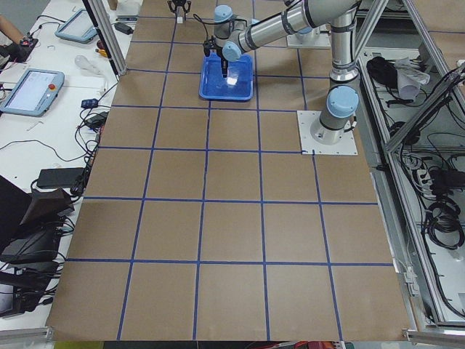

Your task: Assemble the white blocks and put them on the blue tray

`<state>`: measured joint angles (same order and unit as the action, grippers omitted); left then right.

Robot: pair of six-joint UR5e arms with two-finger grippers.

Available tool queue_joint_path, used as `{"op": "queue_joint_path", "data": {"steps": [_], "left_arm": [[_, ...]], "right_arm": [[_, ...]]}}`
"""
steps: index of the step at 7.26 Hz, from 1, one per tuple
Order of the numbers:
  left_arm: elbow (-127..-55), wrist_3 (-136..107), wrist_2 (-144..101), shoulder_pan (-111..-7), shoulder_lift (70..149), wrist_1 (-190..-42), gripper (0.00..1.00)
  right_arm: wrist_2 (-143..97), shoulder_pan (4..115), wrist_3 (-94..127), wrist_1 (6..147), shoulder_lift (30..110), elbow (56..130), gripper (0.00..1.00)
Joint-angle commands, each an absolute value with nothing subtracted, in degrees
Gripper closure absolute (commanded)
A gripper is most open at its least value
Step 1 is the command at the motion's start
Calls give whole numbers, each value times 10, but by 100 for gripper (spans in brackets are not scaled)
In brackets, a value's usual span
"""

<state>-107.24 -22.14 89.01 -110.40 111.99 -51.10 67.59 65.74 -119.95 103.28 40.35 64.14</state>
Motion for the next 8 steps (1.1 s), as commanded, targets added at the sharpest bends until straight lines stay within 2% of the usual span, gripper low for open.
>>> {"op": "queue_joint_path", "data": {"steps": [1,3,4,5,6,7,8], "left_arm": [[-1087,-222,889,-1106,1123,-488,87],[-1086,-223,889,-1105,1134,-487,84],[-1086,-234,889,-1106,1135,-486,77],[-1086,-250,889,-1106,1138,-486,74],[-1086,-250,888,-1106,1139,-486,66],[-1086,-250,889,-1106,1139,-486,52],[-1085,-249,889,-1106,1139,-485,41]], "right_arm": [[682,658,-1199,1033,404,641,100],[682,664,-1198,1026,412,641,100],[682,676,-1194,1001,436,641,100],[674,681,-1154,928,467,642,100],[665,699,-1135,882,488,648,100],[663,725,-1117,875,503,656,100],[662,748,-1099,874,513,665,100]]}}
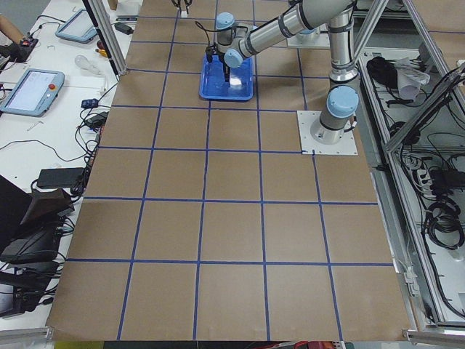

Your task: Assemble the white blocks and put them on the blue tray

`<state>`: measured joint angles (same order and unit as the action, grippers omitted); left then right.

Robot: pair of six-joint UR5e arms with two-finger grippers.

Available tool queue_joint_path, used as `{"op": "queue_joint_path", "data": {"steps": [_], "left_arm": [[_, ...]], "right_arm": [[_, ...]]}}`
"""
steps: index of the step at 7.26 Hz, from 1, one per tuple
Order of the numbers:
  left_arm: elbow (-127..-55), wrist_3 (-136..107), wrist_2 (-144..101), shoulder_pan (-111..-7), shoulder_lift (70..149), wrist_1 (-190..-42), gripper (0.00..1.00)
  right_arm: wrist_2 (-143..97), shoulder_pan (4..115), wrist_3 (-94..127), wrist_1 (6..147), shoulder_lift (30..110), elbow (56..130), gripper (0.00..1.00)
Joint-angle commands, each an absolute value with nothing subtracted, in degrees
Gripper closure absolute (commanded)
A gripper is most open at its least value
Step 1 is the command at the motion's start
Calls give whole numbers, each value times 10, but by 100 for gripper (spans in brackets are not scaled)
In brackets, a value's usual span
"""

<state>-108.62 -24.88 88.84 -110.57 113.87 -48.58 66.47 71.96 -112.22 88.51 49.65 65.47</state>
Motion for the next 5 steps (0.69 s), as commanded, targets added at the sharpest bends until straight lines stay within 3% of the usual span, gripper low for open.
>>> {"op": "queue_joint_path", "data": {"steps": [1,2,4,5], "left_arm": [[-1085,-247,889,-1106,1138,-483,37],[-1085,-246,889,-1106,1138,-483,37],[-1075,-196,887,-1081,1109,-482,24],[-1078,-181,833,-1038,1092,-489,24]], "right_arm": [[661,763,-1086,875,531,691,100],[659,781,-1054,895,567,736,100],[660,818,-970,997,637,848,100],[664,837,-934,1077,678,914,100]]}}
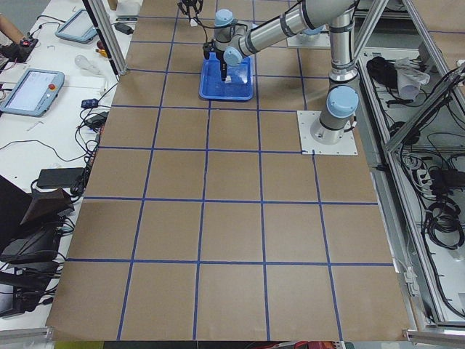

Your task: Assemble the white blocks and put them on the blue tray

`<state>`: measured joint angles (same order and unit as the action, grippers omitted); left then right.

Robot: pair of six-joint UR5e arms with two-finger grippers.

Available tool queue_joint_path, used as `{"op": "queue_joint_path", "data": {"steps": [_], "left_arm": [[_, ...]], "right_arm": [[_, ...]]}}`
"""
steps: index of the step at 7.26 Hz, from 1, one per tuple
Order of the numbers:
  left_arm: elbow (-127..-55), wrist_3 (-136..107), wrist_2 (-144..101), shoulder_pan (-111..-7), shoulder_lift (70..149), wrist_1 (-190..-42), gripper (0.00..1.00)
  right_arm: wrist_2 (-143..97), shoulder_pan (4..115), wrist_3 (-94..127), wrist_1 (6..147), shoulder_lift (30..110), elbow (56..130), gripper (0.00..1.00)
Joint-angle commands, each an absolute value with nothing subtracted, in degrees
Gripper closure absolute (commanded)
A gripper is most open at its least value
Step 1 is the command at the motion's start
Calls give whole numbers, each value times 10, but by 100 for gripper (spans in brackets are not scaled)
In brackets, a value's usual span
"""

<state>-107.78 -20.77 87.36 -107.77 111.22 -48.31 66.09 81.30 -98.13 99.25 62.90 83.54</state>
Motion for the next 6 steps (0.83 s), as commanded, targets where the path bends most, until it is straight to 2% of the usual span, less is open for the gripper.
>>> {"op": "queue_joint_path", "data": {"steps": [1,3,6], "left_arm": [[-1081,-179,804,-1003,1079,-500,24],[-1083,-112,785,-963,1069,-534,25],[-1098,-100,784,-945,1059,-536,26]], "right_arm": [[664,851,-893,1146,708,985,100],[662,866,-879,1205,752,1075,100],[659,935,-876,1227,764,1099,100]]}}
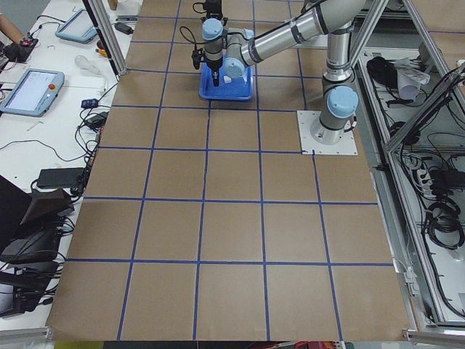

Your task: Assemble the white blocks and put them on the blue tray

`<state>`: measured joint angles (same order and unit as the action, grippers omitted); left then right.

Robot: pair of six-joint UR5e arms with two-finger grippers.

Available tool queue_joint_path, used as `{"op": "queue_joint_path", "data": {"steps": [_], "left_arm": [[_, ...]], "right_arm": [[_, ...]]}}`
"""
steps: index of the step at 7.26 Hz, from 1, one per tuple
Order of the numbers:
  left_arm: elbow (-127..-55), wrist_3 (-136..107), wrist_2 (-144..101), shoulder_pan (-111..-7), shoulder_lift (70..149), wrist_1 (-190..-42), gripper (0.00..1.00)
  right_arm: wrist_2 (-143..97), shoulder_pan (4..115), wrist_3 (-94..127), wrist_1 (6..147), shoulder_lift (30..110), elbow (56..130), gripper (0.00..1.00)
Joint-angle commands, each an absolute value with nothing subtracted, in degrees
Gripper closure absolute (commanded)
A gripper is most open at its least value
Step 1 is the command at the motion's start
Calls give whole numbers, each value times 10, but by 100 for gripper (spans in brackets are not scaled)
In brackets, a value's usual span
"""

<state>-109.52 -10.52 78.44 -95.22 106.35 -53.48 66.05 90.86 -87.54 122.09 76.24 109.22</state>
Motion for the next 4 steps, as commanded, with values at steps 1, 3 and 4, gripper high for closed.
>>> {"op": "queue_joint_path", "data": {"steps": [1,3,4], "left_arm": [[-1103,-87,781,-937,1060,-536,26],[-1124,-84,763,-936,1062,-526,39],[-1123,-88,762,-936,1062,-525,55]], "right_arm": [[658,944,-875,1236,758,1103,100],[627,954,-875,1298,743,1141,100],[628,958,-874,1339,726,1150,100]]}}
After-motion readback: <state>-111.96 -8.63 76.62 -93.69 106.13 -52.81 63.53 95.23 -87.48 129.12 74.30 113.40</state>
